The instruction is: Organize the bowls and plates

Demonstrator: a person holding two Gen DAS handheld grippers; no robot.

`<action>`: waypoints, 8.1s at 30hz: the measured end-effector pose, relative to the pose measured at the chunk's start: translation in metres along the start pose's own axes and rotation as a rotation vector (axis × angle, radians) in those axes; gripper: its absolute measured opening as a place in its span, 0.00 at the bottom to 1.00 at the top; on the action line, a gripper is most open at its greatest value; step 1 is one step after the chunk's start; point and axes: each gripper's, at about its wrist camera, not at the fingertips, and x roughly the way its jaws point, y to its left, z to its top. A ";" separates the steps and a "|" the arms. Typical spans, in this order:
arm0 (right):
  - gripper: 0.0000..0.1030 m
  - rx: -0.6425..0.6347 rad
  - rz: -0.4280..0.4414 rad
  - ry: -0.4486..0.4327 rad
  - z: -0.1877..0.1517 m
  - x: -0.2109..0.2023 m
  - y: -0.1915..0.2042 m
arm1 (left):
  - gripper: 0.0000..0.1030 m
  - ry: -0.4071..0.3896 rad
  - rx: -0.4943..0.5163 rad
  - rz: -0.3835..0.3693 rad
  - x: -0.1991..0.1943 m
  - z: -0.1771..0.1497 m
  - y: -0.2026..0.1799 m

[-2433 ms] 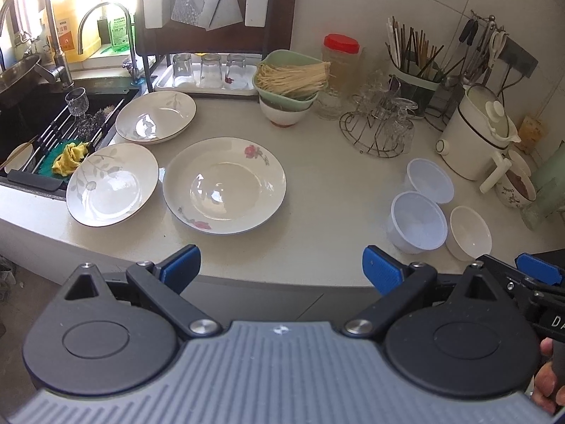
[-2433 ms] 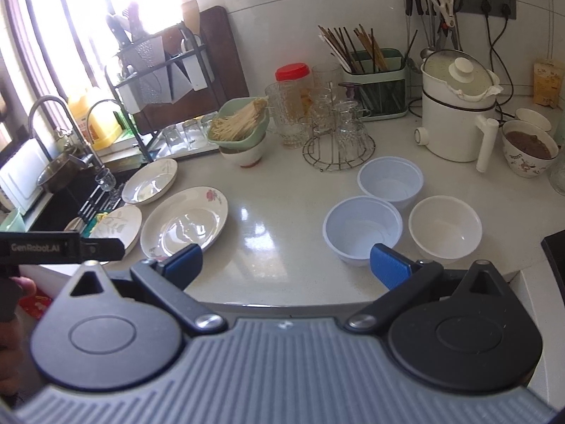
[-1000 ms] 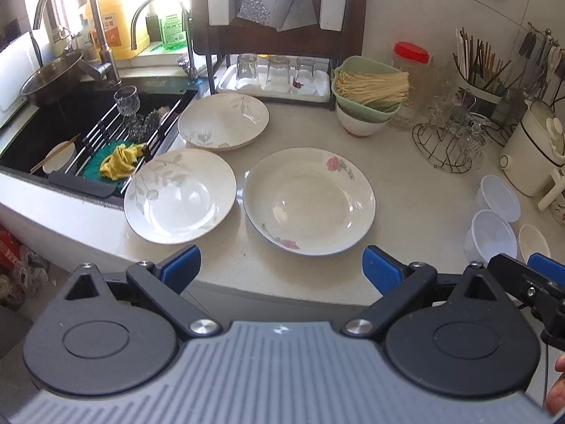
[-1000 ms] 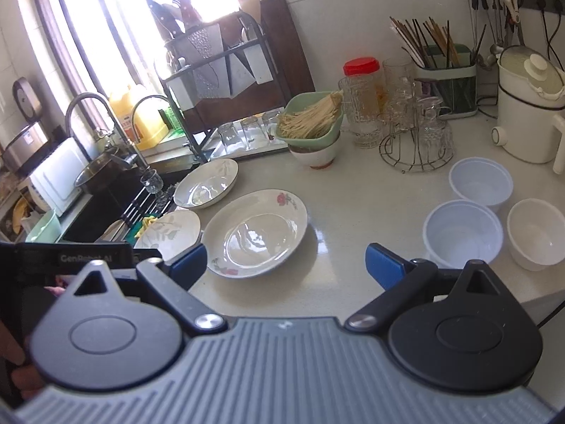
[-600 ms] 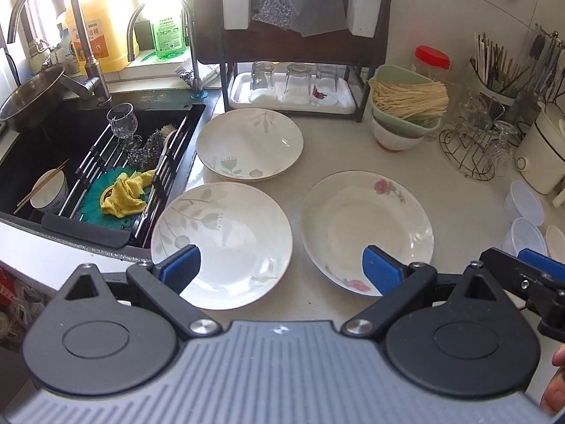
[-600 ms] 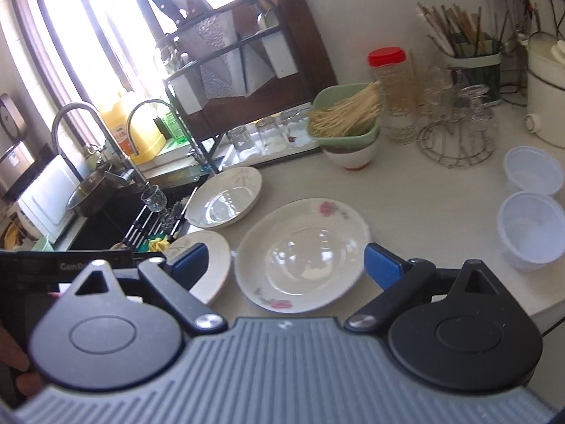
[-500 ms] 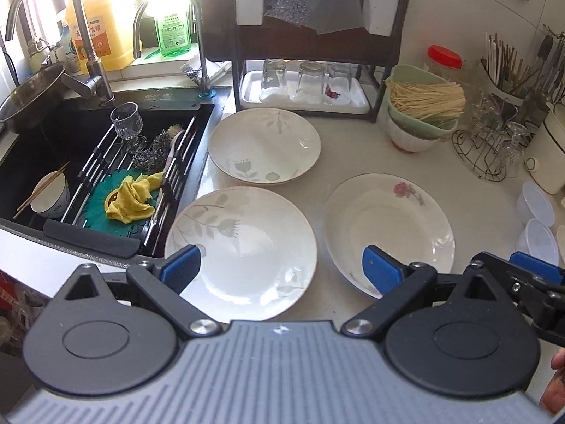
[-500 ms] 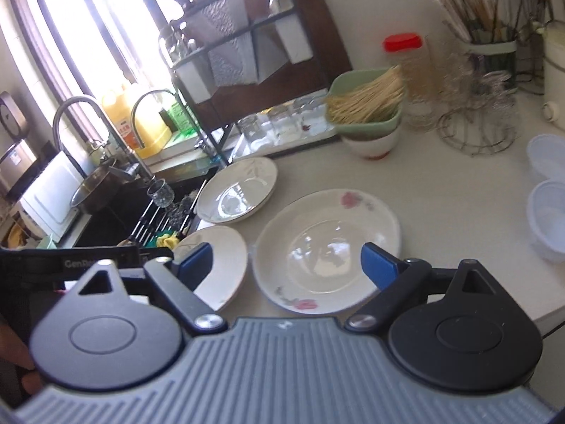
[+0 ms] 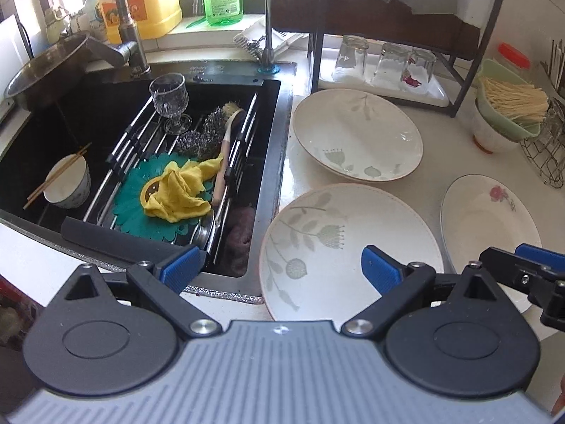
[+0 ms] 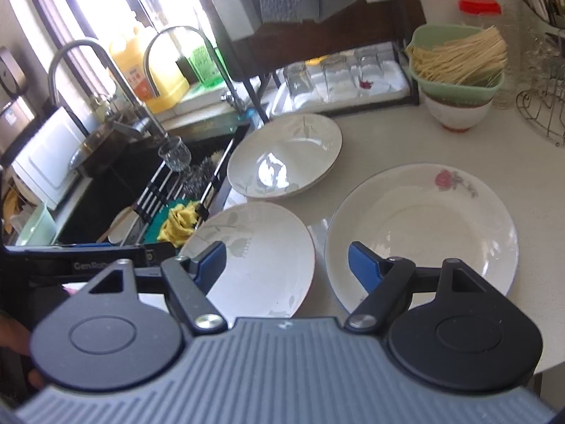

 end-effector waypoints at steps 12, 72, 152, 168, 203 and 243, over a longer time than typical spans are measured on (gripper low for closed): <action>0.45 0.081 0.031 0.175 -0.020 0.044 -0.003 | 0.72 0.087 -0.053 -0.116 0.063 -0.010 0.023; 0.18 0.197 0.013 0.165 0.030 0.003 -0.080 | 0.28 0.198 0.003 -0.384 0.035 0.061 -0.046; 0.17 -0.005 -0.039 0.106 0.064 0.002 -0.186 | 0.43 0.082 -0.086 -0.185 0.005 0.053 -0.177; 0.17 0.074 0.029 -0.068 0.063 -0.090 -0.152 | 0.43 -0.069 -0.017 -0.189 -0.077 0.048 -0.185; 0.18 -0.265 0.207 -0.016 0.036 -0.158 -0.166 | 0.43 -0.156 -0.227 0.010 -0.165 -0.039 -0.255; 0.19 -0.211 0.081 -0.006 0.115 -0.039 -0.080 | 0.43 -0.089 -0.163 -0.117 -0.047 0.089 -0.125</action>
